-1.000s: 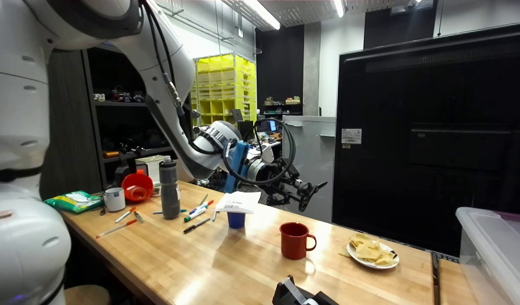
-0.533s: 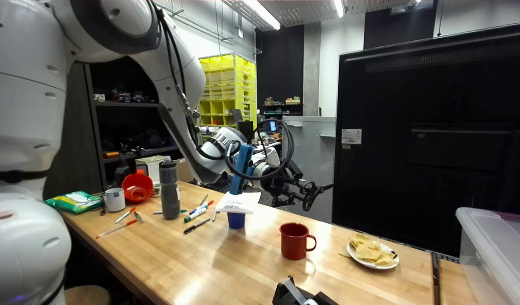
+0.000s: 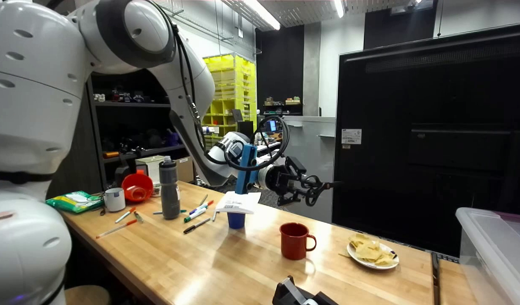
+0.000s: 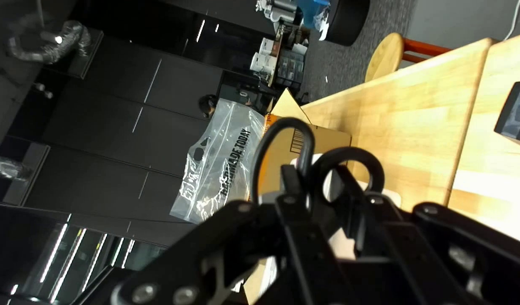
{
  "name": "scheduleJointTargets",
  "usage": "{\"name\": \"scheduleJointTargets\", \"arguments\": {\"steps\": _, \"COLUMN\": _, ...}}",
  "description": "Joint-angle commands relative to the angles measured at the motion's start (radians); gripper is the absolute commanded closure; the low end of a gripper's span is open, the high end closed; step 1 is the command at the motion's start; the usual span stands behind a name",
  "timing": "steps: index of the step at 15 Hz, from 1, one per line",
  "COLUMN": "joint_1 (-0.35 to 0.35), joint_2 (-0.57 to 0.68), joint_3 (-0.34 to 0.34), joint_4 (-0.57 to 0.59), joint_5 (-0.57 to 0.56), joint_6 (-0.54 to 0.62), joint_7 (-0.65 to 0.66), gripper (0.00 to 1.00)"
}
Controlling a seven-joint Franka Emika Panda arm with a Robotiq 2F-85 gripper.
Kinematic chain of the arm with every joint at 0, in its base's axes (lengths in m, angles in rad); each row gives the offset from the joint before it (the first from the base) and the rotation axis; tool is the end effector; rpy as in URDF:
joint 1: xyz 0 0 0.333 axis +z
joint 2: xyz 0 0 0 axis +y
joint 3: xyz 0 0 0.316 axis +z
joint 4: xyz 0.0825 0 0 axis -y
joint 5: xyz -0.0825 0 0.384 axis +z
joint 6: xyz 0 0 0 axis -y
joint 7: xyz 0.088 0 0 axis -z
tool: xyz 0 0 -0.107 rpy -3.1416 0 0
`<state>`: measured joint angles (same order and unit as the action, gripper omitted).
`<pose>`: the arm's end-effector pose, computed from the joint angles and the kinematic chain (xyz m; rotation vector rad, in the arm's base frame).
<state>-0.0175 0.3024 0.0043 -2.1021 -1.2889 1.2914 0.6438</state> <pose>0.5012 -0.1288 0.3165 1.5625 -0.1422 -0.4993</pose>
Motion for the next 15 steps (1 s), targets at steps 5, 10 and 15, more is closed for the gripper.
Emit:
{"name": "scheduleJointTargets", "arguments": {"steps": 5, "joint_1": 0.008, "joint_2": 0.063, "joint_3": -0.005, "joint_4": 0.065, "joint_5": -0.009, "joint_6": -0.051, "joint_7": -0.048, "gripper": 0.94}}
{"name": "scheduleJointTargets", "arguments": {"steps": 10, "joint_1": 0.019, "joint_2": 0.111, "joint_3": -0.015, "joint_4": 0.113, "joint_5": -0.014, "joint_6": -0.166, "joint_7": -0.008, "gripper": 0.94}}
{"name": "scheduleJointTargets", "arguments": {"steps": 15, "joint_1": 0.023, "joint_2": 0.154, "joint_3": -0.017, "joint_4": 0.147, "joint_5": -0.051, "joint_6": -0.299, "joint_7": -0.010, "gripper": 0.94}}
